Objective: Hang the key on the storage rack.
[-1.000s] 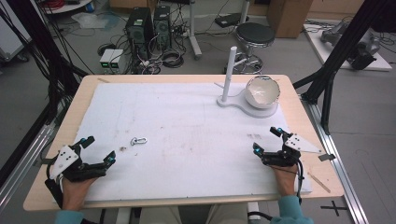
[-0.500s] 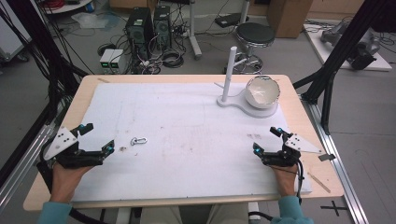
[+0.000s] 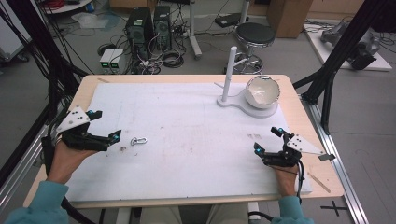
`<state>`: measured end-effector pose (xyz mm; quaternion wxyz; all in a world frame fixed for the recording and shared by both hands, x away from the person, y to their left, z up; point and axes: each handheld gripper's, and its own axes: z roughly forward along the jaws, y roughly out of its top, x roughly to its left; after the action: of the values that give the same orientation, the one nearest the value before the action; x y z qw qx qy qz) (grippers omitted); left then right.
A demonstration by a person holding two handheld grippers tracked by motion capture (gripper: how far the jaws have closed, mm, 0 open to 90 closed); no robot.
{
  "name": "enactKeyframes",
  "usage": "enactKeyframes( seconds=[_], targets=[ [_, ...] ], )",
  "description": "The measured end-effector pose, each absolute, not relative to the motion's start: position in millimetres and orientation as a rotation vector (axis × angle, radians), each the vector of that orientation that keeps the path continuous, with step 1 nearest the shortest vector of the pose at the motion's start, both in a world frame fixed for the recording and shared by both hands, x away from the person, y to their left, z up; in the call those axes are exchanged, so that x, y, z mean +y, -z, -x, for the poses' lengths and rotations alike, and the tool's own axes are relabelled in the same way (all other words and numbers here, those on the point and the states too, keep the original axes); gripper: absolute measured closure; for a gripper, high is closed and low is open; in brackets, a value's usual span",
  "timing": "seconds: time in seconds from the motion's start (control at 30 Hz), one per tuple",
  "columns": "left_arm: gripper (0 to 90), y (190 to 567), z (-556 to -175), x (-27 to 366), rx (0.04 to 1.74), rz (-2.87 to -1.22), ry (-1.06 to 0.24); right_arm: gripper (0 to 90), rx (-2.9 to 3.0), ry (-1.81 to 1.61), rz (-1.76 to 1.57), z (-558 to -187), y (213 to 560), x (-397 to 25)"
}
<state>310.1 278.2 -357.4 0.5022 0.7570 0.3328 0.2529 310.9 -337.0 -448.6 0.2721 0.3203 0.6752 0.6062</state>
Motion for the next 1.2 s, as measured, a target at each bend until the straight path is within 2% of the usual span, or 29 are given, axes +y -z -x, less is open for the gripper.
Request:
enactKeyframes(
  seconds=[0.23, 0.47, 0.83, 1.2],
  targets=[
    [2.6, 352, -332, 262, 0.843, -1.980, -0.539, 1.1, 1.817, -1.630, -0.860, -311, 449, -337],
    [2.7, 361, -351, 243, 0.838, -2.156, -0.447, 1.1, 1.810, -1.631, -0.861, -311, 449, -338],
    [2.7, 373, -369, 224, 0.886, -2.291, -0.315, 1.1, 1.810, -1.629, -0.860, -311, 449, -338],
    [2.7, 386, -379, 222, 0.958, -2.368, -0.271, 1.1, 1.806, -1.633, -0.869, -311, 449, -338]
  ],
)
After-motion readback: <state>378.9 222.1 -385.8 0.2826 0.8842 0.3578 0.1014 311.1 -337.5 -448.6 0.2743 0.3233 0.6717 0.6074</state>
